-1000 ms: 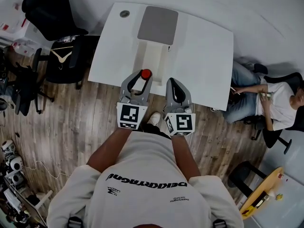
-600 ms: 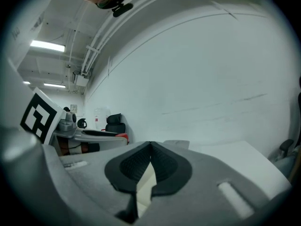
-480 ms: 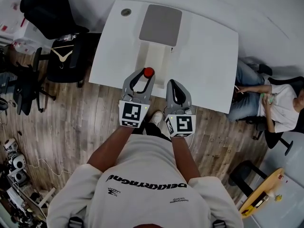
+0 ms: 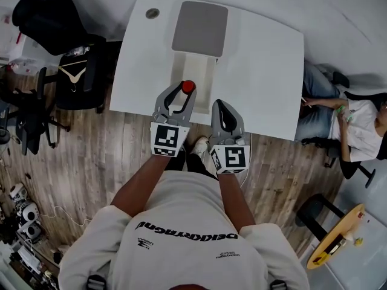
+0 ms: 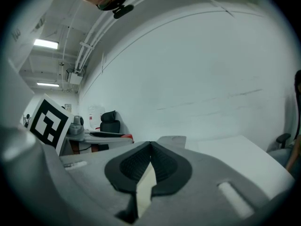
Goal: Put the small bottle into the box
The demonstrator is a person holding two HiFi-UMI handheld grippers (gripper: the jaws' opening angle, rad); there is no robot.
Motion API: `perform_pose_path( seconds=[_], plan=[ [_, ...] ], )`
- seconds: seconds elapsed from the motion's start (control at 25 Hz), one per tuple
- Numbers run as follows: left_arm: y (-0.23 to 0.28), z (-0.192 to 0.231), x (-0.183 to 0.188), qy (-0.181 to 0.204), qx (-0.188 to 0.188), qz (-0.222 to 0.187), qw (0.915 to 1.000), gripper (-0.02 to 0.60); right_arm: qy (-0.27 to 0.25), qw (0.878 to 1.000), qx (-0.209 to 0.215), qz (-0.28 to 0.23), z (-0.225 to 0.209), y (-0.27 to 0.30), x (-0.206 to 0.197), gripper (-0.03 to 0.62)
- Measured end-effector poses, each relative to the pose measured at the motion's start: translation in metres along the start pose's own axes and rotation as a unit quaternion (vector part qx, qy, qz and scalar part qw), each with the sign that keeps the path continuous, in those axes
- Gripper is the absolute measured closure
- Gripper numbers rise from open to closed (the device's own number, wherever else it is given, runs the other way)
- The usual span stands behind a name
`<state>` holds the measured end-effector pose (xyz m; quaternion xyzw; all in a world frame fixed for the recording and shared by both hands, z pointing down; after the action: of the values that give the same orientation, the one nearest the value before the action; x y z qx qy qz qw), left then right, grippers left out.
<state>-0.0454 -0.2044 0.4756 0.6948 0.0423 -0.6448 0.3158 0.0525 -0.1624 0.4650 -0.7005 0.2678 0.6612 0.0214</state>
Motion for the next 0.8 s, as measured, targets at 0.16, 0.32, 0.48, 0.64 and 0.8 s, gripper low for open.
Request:
perform_pose_path(
  seconds=[0.16,0.32,0.48,0.64,0.8],
  plan=[
    [0.012,0.006,-0.005,0.0,-0.002,0.009,1.0,0.447,0.002,1.0,-0.003,0.002,-0.002,0.005,-0.003,0.595],
    [0.021,0.008,-0.012,0.003,-0.004,0.022,0.9998,0.446,0.005,1.0,-0.004,0.008,-0.003,0.009,-0.01,0.595],
    [0.028,0.009,-0.017,0.005,-0.004,0.026,0.9996,0.446,0.006,1.0,-0.004,0.01,-0.003,0.01,-0.013,0.595],
    [0.032,0.007,-0.021,0.005,-0.003,0.031,0.9995,0.446,0.008,1.0,-0.005,0.012,-0.006,0.007,-0.016,0.595],
    [0.039,0.01,-0.026,0.005,-0.001,0.024,0.9997,0.446,0.009,1.0,-0.007,0.015,-0.008,0.008,-0.02,0.595]
  ],
)
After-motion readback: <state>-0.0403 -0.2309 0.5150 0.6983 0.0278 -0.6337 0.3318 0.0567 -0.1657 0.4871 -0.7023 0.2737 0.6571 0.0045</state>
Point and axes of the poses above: the fingertips, and each gripper's own axes: y forward along the fingers, z to its left, x out of its top, the point moved 2 cm from there along -y, backward along the fingers, and after that the axes turned 9 degrees about z, right-handed, at the moved point
